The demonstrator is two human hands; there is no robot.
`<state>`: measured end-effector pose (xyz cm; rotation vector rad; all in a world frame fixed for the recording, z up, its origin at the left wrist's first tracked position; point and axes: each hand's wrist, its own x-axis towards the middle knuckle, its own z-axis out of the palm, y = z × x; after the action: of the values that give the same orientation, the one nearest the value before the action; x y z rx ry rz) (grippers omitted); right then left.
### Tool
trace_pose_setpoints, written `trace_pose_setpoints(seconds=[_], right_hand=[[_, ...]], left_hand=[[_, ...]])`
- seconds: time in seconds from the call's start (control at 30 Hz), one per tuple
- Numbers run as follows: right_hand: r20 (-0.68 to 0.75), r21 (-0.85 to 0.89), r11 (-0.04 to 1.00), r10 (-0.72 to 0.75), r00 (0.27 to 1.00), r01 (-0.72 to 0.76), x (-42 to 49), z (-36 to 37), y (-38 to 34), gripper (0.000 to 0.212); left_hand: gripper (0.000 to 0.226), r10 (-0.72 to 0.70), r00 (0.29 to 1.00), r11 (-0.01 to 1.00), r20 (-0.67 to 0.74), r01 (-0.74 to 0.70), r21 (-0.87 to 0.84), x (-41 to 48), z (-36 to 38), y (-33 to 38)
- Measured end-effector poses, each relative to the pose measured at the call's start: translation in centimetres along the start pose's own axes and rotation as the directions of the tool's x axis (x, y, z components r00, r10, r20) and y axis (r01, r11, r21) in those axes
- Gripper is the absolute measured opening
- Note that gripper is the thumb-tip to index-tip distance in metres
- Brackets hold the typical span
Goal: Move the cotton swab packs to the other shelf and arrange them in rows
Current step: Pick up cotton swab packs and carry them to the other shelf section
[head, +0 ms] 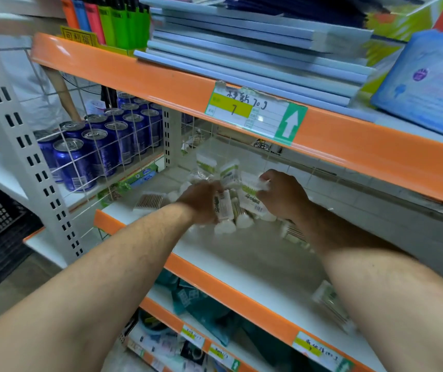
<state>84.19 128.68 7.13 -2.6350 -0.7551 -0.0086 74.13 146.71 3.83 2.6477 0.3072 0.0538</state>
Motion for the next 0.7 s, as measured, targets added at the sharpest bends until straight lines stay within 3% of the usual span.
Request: trace_pose_setpoints(seconds=[0.1,0.23,0.37,0.53,0.7], right_hand=[[0.045,0.051,0.998,0.019,0.999,-0.021,-0.7,-0.9,0.2,0.047],[0.169,0.293,0.945,0.101,0.98,-0.148,-2.0,-2.4,1.1,0.017],[0.219,0.412,0.881,0.15,0.964,-0.23,-3.1,-3.7,2.1,0.011],[0.25,0.421,0.873,0.15,0.957,-0.247,-3.5,-4.3,2.8,0.004],[0.25,0.359,0.913,0.104,0.963,-0.192,-3.6,-4.4,3.1,0.005]], left_hand=[[0.069,0.002,0.999,1.0,0.033,-0.001,-0.021,-0.2,-1.1,0.4],[0.071,0.009,0.993,0.998,0.116,-0.003,-0.057,-1.1,-3.0,1.6],[0.083,0.009,0.992,0.994,0.129,0.005,-0.106,-1.8,-4.0,2.2],[0.074,-0.036,0.987,0.986,0.158,0.062,-0.158,-1.9,-4.4,2.6],[0.086,-0.017,0.976,0.955,0.217,0.08,-0.286,-1.8,-4.3,3.8]])
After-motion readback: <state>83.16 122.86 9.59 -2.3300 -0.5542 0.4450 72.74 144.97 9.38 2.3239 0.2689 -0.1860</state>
